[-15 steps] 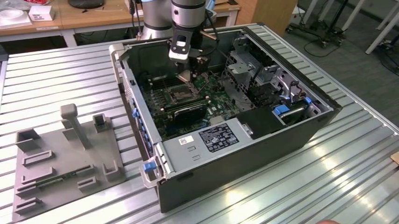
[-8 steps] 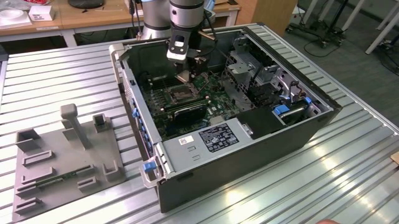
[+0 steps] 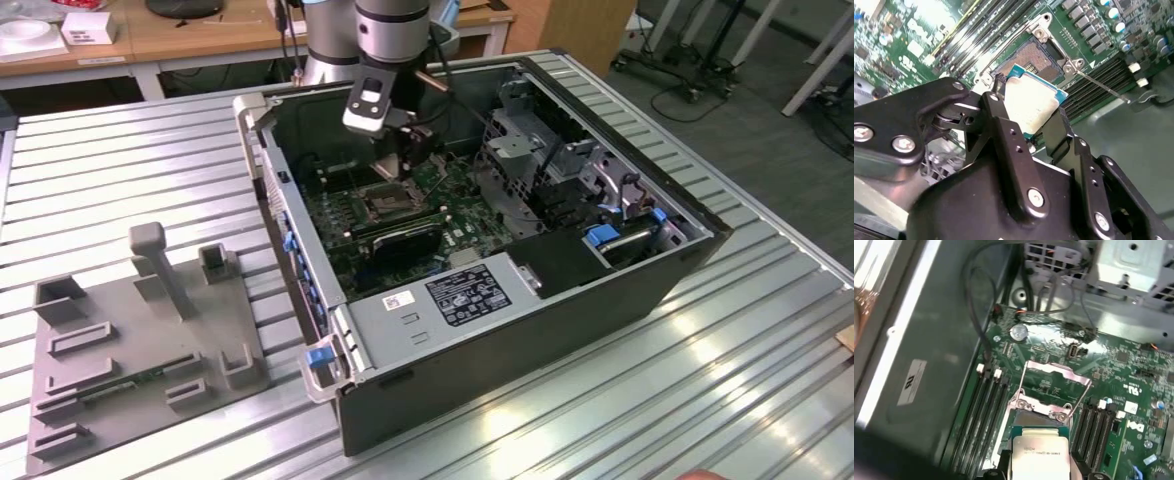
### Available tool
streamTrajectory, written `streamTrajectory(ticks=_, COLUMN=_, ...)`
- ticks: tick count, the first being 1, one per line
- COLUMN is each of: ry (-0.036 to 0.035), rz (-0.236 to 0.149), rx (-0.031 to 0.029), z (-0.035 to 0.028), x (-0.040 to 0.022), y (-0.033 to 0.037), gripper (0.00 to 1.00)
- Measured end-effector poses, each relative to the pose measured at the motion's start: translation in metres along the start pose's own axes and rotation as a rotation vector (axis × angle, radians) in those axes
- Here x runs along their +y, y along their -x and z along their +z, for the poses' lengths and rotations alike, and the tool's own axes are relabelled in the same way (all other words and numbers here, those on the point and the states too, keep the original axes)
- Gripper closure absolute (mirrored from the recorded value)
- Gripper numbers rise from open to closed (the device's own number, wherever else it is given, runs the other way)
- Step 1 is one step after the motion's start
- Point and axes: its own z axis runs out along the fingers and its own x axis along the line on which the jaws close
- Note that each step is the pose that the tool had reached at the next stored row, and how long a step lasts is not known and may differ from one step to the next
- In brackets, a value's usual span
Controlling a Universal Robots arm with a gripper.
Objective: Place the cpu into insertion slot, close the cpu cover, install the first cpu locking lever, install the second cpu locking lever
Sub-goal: 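Place the cpu into insertion slot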
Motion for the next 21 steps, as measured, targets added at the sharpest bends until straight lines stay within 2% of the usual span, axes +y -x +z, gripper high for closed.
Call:
streamTrajectory(ticks=15, ry=-0.0012, rz=0.272, rx=-0.0249, z=0.0086, x=-0.0008, y=0.0, gripper=0.46)
streamTrajectory(ticks=19, ry=-0.0011, rz=0.279, rx=-0.0251, z=0.0087, x=-0.0009, y=-0.0001, gripper=0.46)
streamTrajectory(ticks=20, ry=-0.0003, rz=0.279, rx=-0.0228, z=0.0091, x=-0.001, y=0.0, gripper=0.46)
streamTrajectory(ticks=21, ry=0.0017, rz=0.28, rx=-0.018, z=0.0096, x=-0.0011, y=-0.0001, gripper=0.46)
